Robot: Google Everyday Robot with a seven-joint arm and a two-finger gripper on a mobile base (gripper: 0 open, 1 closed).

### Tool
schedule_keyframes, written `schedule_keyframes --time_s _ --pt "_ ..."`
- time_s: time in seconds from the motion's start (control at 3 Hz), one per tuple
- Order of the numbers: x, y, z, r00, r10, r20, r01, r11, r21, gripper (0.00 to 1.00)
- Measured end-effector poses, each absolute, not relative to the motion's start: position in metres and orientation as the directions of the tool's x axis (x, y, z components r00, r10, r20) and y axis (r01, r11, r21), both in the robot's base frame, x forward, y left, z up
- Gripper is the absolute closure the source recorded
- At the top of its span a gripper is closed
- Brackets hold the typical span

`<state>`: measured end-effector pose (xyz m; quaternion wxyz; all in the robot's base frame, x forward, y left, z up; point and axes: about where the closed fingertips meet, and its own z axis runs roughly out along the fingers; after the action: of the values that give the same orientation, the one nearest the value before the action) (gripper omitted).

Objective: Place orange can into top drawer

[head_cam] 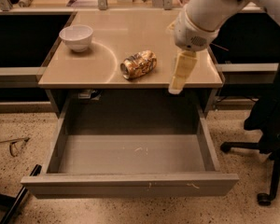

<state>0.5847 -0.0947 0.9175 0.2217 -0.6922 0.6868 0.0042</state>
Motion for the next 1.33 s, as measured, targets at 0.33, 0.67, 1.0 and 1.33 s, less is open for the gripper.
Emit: schedule_keyframes --time_s 0.33,0.67,1.0,1.33 --pt "0.631 -0.069 0.905 0.1 -0.92 -0.379 -0.944 0.033 -0.329 0.0" --pt "0.659 -0.04 0.886 0.156 -0.873 -0.463 -0.956 -0.015 -0.294 0.0" --pt "0.666 -0.036 0.881 0.158 -0.872 -0.463 -0.958 -0.022 -0.286 0.0" --pt "0.676 -0.026 0.871 0.164 -0.871 -0.463 -0.965 -0.044 -0.259 0.0"
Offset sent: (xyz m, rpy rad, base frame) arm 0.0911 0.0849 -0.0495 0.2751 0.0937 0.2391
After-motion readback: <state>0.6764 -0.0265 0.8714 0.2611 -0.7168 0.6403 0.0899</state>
